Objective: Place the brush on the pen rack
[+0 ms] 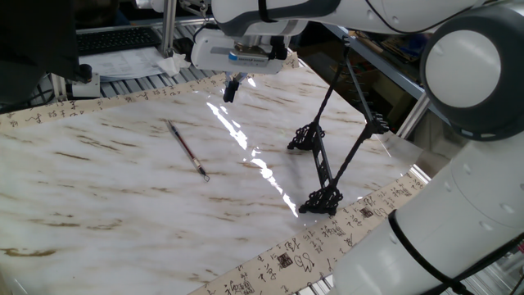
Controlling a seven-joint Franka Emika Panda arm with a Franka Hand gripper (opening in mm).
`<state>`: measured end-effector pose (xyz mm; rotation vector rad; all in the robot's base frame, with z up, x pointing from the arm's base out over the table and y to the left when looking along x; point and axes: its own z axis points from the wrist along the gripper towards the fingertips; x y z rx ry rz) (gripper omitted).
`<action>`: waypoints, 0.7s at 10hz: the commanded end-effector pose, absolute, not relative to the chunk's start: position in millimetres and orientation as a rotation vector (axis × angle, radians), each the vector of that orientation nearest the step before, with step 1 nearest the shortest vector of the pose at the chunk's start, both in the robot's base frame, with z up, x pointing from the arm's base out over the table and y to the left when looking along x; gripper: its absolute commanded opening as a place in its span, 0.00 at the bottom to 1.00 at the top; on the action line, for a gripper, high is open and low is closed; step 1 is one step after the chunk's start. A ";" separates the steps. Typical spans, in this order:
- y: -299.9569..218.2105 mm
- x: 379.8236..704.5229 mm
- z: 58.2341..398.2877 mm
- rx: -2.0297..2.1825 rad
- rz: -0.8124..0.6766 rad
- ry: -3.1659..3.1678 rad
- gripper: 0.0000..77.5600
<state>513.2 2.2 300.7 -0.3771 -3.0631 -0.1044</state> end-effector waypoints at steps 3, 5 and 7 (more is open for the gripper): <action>2.0 513.5 302.0 -0.371 -0.103 -3.067 0.00; 2.0 513.4 302.0 -0.354 -0.101 -3.076 0.00; 2.5 513.5 302.2 -0.341 -0.103 -3.080 0.00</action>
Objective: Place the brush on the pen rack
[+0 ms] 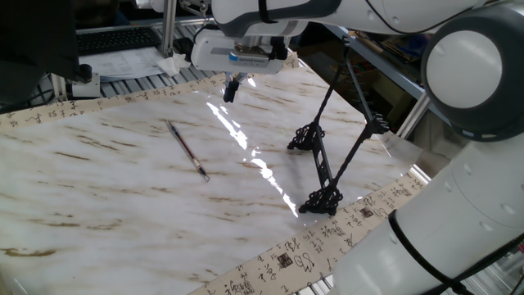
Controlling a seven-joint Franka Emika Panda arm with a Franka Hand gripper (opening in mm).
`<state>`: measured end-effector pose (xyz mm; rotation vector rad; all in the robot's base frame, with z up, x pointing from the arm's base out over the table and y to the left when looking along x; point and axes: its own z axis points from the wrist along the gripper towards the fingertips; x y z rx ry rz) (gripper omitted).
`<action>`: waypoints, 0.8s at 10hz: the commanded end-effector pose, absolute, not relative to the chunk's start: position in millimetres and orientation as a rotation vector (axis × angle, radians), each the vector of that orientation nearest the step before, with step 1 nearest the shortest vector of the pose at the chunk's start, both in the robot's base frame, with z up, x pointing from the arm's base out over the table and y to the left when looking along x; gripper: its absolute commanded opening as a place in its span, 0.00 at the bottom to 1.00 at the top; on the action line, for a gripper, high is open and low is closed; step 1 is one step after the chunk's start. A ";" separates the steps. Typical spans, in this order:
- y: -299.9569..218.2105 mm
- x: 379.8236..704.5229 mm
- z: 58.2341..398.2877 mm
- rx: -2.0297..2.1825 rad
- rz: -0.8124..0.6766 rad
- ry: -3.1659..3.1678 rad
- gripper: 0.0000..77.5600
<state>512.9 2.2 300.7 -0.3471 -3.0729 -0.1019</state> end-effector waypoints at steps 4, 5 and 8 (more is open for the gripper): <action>4.6 514.0 303.7 -0.296 -0.090 -3.099 0.00; 4.6 514.0 303.7 -0.286 -0.078 -3.100 0.00; 4.7 514.1 303.7 -0.281 -0.071 -3.105 0.00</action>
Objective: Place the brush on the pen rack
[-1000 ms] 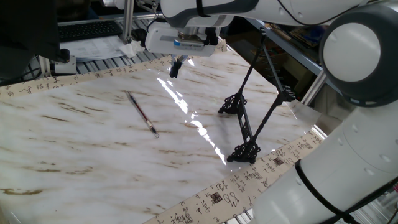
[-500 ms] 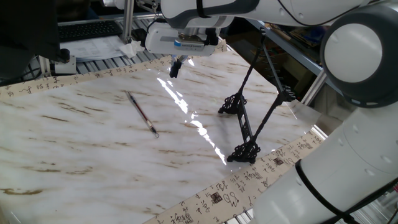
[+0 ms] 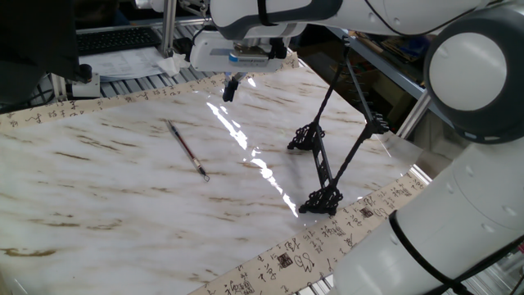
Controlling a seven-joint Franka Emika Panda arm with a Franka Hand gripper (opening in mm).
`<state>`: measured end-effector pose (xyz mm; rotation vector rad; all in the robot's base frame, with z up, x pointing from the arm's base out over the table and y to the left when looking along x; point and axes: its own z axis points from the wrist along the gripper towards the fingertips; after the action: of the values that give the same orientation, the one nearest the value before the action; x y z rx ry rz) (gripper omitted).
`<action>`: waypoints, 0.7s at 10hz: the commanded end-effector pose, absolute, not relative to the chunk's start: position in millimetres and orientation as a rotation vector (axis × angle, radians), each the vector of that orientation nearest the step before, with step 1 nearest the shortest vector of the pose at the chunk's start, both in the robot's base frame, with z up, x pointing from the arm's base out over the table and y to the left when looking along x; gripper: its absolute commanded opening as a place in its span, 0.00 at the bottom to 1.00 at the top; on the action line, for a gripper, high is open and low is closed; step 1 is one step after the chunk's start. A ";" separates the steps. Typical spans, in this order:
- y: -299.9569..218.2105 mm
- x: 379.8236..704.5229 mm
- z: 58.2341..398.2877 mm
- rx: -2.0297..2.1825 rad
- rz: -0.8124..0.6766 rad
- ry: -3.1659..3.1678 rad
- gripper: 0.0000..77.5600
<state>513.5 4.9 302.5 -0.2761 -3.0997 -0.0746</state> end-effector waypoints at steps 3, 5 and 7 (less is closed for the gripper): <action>4.9 514.2 304.1 -0.289 -0.062 -3.111 0.00; 4.9 514.2 304.1 -0.315 -0.070 -3.142 0.00; 4.9 514.2 304.1 -0.340 -0.072 -3.143 0.00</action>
<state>513.1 5.1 302.0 -0.3165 -3.1358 -0.0678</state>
